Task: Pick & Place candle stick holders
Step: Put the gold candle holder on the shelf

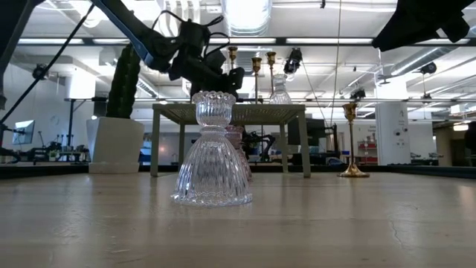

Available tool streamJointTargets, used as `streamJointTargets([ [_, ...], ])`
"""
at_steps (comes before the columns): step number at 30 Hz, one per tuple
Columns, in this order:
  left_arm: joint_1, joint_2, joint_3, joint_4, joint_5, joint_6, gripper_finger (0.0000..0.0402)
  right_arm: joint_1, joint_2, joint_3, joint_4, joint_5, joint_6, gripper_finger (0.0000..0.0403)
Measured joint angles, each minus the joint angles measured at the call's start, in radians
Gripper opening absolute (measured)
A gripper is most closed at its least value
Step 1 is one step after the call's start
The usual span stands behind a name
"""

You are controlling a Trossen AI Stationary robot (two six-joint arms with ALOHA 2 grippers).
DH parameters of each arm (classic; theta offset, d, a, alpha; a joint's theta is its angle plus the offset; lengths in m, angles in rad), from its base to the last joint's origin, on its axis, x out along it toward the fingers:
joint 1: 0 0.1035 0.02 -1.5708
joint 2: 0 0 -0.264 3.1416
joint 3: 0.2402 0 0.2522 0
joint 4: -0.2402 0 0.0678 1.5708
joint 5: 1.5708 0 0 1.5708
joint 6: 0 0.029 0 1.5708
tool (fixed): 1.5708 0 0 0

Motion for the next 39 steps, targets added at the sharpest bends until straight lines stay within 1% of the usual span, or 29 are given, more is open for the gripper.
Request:
streamJointTargets([
  [4, -0.012, 0.000, -0.001, -0.014, -0.003, -0.016, 0.0022, 0.000, 0.000, 0.000, 0.000, 0.000, -0.001, 0.0110],
  [6, -0.028, -0.003, -0.001, -0.015, -0.021, -0.015, 0.0022, 0.000, 0.000, 0.000, 0.000, -0.001, 0.000, 0.0112],
  [12, -0.084, -0.022, -0.002, -0.022, -0.186, 0.007, 0.0022, 0.000, 0.000, 0.000, 0.000, -0.003, -0.008, 0.0113],
  [16, -0.087, -0.023, -0.002, -0.025, -0.219, -0.004, 0.0022, 0.000, 0.000, 0.000, 0.000, -0.003, -0.010, 0.0105],
  [20, -0.087, -0.023, -0.002, -0.025, -0.266, -0.050, 0.0022, 0.000, 0.000, 0.000, 0.000, -0.003, -0.011, 0.0099],
  [25, -0.087, -0.022, 0.003, -0.021, -0.276, -0.063, 0.0022, 0.000, 0.000, 0.000, -0.001, -0.003, -0.011, 0.0095],
  [36, -0.085, -0.017, 0.003, -0.008, -0.277, -0.019, 0.0022, 0.000, 0.000, 0.000, -0.001, -0.001, -0.017, 0.0109],
  [39, -0.081, -0.012, 0.002, 0.001, -0.251, -0.004, 0.0022, 0.000, 0.000, 0.000, -0.001, 0.000, -0.027, 0.0109],
])
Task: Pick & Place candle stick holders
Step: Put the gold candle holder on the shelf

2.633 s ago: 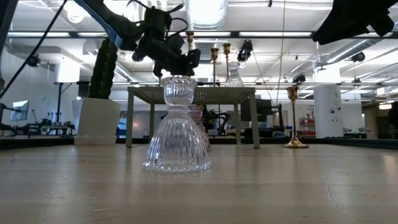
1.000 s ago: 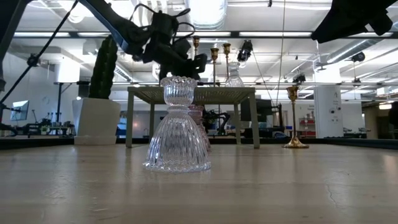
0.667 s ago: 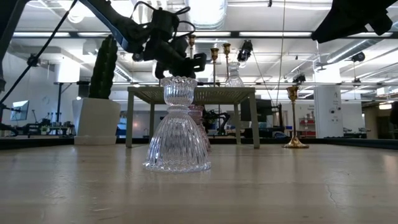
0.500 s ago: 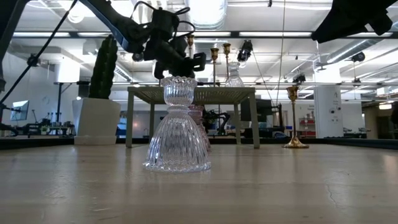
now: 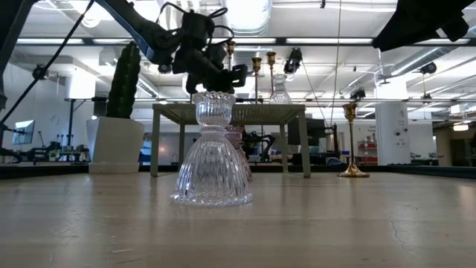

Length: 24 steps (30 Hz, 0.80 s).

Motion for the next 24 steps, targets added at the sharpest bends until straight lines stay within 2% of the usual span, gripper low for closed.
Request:
streamJointTargets([
  [13, 0.007, 0.005, -0.004, -0.020, 0.043, 0.003, 0.0022, 0.000, 0.000, 0.000, 0.002, 0.000, 0.000, 0.0089],
  [19, 0.011, 0.005, -0.005, -0.018, 0.074, 0.000, 0.0022, 0.000, 0.000, 0.000, 0.003, 0.000, 0.000, 0.0093],
  [24, 0.013, 0.005, -0.006, -0.019, 0.058, -0.027, 0.0022, 0.000, 0.000, 0.000, 0.005, -0.001, 0.000, 0.0100],
])
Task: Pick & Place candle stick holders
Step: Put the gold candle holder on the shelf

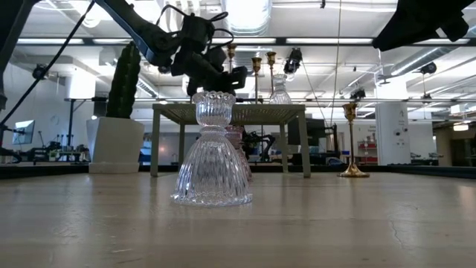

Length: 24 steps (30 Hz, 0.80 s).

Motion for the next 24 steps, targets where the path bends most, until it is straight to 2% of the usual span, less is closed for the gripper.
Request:
streamJointTargets([
  [9, -0.007, 0.028, -0.004, 0.031, -0.032, 0.006, 0.0022, 0.000, 0.000, 0.000, 0.000, -0.001, -0.012, 0.0107],
  [24, -0.010, 0.069, -0.004, 0.106, -0.046, 0.041, 0.0022, 0.000, 0.000, 0.000, 0.000, -0.003, -0.011, 0.0086],
])
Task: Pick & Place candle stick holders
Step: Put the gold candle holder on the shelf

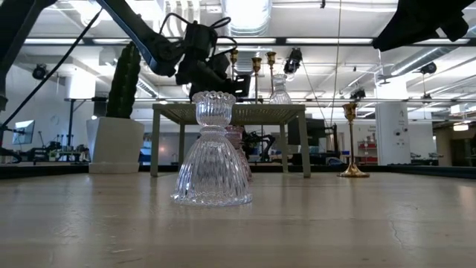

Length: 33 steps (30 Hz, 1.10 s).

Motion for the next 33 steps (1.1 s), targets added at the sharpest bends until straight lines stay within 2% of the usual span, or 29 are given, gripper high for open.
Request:
streamJointTargets([
  [16, 0.006, 0.000, 0.004, 0.000, 0.005, -0.007, 0.0022, -0.001, 0.000, 0.000, 0.002, 0.000, 0.000, 0.0105],
  [20, 0.008, 0.000, 0.004, 0.000, 0.005, -0.023, 0.0022, -0.001, 0.000, 0.000, 0.002, 0.000, 0.000, 0.0101],
  [26, 0.014, 0.000, 0.004, 0.001, 0.005, -0.043, 0.0048, -0.001, 0.000, 0.000, 0.002, 0.001, 0.001, 0.0090],
  [33, 0.014, 0.000, 0.004, 0.000, 0.035, -0.040, 0.0033, -0.001, 0.000, 0.000, 0.002, 0.001, 0.001, 0.0084],
])
